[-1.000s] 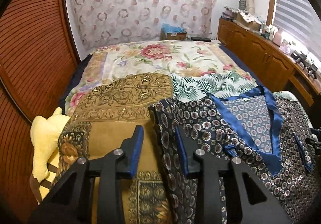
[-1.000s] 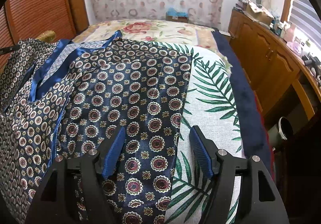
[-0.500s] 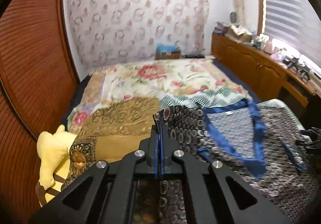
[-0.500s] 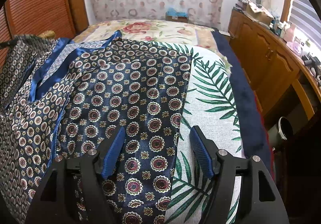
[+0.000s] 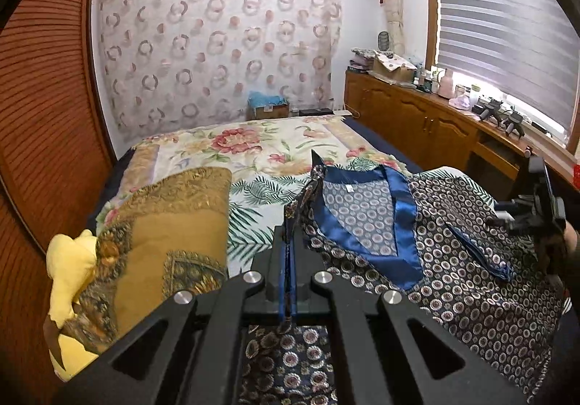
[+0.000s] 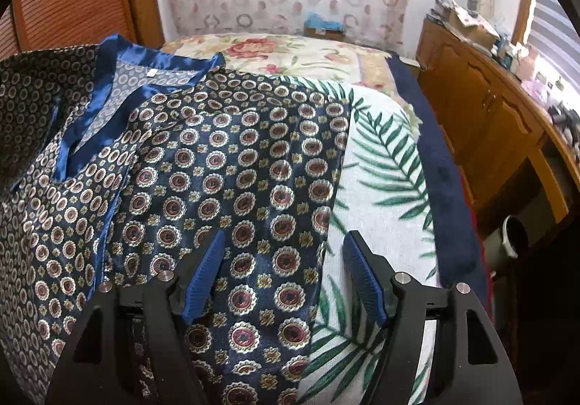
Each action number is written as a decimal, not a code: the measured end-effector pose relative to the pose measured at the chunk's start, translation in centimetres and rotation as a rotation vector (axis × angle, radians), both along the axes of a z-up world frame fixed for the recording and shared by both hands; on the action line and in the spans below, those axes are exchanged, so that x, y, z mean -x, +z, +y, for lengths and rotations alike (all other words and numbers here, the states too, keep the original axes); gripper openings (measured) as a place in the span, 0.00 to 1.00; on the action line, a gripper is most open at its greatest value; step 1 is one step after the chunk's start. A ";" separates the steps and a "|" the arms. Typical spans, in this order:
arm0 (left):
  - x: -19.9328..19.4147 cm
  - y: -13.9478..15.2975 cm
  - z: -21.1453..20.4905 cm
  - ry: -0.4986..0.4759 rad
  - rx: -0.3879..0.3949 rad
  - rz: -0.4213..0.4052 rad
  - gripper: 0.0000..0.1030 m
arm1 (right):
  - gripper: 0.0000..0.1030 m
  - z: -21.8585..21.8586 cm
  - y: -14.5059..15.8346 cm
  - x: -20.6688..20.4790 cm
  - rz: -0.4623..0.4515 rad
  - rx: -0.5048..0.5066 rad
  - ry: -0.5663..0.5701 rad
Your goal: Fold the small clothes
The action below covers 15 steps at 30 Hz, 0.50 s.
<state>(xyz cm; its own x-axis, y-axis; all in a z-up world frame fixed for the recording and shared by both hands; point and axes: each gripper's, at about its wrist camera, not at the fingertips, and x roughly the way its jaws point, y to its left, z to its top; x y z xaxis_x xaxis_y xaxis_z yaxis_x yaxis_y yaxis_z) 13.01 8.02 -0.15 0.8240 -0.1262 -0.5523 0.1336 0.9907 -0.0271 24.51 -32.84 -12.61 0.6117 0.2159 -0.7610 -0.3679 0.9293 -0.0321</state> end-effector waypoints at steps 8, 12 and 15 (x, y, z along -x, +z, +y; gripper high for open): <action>0.4 -0.9 -0.2 0.003 0.000 0.008 0.00 | 0.68 -1.0 1.3 -5.3 0.018 -0.029 -0.061; 0.6 -1.4 -0.1 -0.001 -0.002 0.014 0.00 | 0.68 -1.6 0.3 -8.5 0.076 -0.049 -0.114; 1.0 -1.5 0.0 -0.007 0.013 0.010 0.00 | 0.61 -1.6 0.5 -9.8 0.067 -0.052 -0.122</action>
